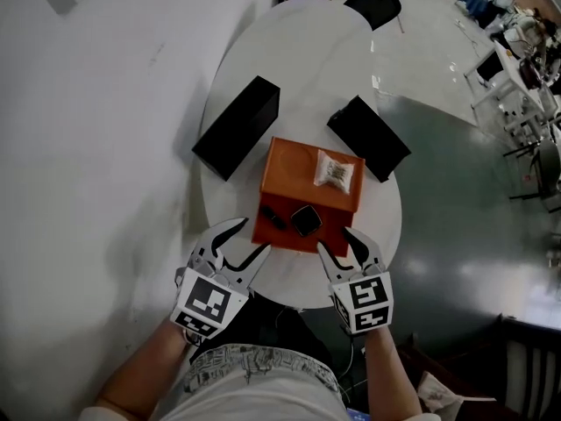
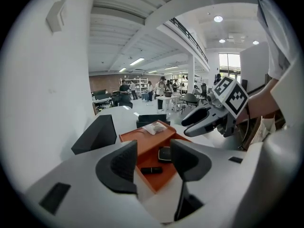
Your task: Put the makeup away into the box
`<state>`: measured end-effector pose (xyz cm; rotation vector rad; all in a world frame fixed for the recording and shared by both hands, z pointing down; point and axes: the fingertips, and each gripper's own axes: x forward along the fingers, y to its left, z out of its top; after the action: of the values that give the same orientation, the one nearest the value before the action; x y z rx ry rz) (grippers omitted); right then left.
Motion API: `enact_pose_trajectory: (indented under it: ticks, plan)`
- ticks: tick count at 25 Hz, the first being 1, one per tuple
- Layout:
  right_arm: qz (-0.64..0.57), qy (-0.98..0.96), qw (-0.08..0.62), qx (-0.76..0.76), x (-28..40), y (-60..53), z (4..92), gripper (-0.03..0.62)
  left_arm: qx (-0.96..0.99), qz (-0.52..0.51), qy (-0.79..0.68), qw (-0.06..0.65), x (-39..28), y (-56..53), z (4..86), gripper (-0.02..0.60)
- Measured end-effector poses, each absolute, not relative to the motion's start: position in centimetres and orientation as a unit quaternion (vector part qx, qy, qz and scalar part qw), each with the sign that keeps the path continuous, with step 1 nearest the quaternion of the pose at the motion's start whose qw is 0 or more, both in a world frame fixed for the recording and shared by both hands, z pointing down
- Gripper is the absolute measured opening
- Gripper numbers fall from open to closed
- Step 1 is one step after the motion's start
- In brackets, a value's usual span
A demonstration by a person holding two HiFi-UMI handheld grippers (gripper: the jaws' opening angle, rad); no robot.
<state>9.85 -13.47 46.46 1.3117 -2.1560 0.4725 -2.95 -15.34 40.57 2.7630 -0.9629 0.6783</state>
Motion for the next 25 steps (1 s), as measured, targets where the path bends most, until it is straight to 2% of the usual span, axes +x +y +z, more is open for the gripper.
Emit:
enact_pose_trajectory:
  ticks: [7, 14, 25]
  plan:
    - [0.167, -0.798, 0.254, 0.521, 10.2, -11.9, 43.8, 0.195, 0.928, 0.205, -0.307, 0.050, -2.1, -14.7, 38.5, 0.231]
    - [0.159, -0.792, 0.228, 0.544, 10.5, -10.9, 42.0, 0.163, 0.937, 0.179, -0.297, 0.027, -1.6, -14.2, 36.1, 0.199]
    - [0.137, -0.799, 0.192, 0.553, 10.0, -10.4, 39.1, 0.089, 0.944, 0.153, -0.293, 0.007, -1.4, -13.0, 33.8, 0.109]
